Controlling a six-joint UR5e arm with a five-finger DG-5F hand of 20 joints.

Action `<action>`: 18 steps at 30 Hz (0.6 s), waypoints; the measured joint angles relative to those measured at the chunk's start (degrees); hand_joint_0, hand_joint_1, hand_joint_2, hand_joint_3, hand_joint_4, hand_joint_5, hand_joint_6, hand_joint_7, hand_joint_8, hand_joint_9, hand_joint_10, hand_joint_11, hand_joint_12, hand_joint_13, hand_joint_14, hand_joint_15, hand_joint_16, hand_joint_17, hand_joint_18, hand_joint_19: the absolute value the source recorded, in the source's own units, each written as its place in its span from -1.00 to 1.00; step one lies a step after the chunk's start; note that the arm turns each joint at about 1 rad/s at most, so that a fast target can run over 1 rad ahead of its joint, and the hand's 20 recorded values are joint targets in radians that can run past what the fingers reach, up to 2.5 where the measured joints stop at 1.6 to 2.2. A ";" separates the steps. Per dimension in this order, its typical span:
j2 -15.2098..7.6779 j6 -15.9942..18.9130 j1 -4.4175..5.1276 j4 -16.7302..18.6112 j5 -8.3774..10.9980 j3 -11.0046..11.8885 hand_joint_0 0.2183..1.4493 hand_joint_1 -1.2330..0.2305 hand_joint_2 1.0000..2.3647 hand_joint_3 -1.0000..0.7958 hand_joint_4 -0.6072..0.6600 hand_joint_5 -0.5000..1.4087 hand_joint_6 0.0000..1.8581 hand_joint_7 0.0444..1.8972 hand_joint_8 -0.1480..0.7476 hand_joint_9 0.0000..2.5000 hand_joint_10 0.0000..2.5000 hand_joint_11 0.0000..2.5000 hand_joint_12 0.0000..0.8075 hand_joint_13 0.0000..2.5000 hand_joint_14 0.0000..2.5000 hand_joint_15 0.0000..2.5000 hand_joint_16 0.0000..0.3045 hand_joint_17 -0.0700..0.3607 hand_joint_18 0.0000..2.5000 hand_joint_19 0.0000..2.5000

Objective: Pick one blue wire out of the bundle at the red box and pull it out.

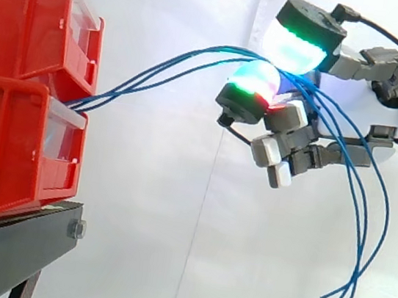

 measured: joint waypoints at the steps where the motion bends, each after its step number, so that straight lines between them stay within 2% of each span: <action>1: 0.00 0.00 -0.03 -0.01 0.00 0.00 -0.58 -0.20 -1.00 -0.44 0.25 -0.61 -0.01 0.08 0.19 -0.08 -0.99 -0.36 0.14 -0.22 -0.98 -0.48 -0.60 -0.03 -0.28 -0.48; 4: 0.00 0.00 -0.14 -0.02 -0.03 0.00 -0.58 -0.04 -1.00 -0.44 0.25 -0.60 -0.03 0.12 0.20 -0.04 -0.99 -0.36 0.15 -0.20 -0.98 -0.48 -0.60 -0.03 -0.27 -0.47; 6: 0.00 0.00 -0.23 -0.02 -0.04 -0.03 -0.54 0.01 -1.00 -0.44 0.25 -0.59 -0.03 0.14 0.20 -0.02 -0.99 -0.36 0.13 -0.19 -0.98 -0.48 -0.61 -0.05 -0.27 -0.46; 9: 0.00 0.00 -0.32 -0.02 -0.04 -0.01 -0.44 -0.04 -0.99 -0.36 0.24 -0.58 -0.03 0.19 0.18 -0.01 -0.98 -0.36 0.07 -0.19 -0.98 -0.48 -0.64 -0.10 -0.29 -0.46; 18: 0.00 0.00 -0.44 -0.02 -0.04 -0.02 -0.41 -0.26 -0.98 -0.17 0.25 -0.57 -0.02 0.23 0.21 0.03 -0.98 -0.34 0.09 -0.15 -0.98 -0.47 -0.64 -0.10 -0.23 -0.49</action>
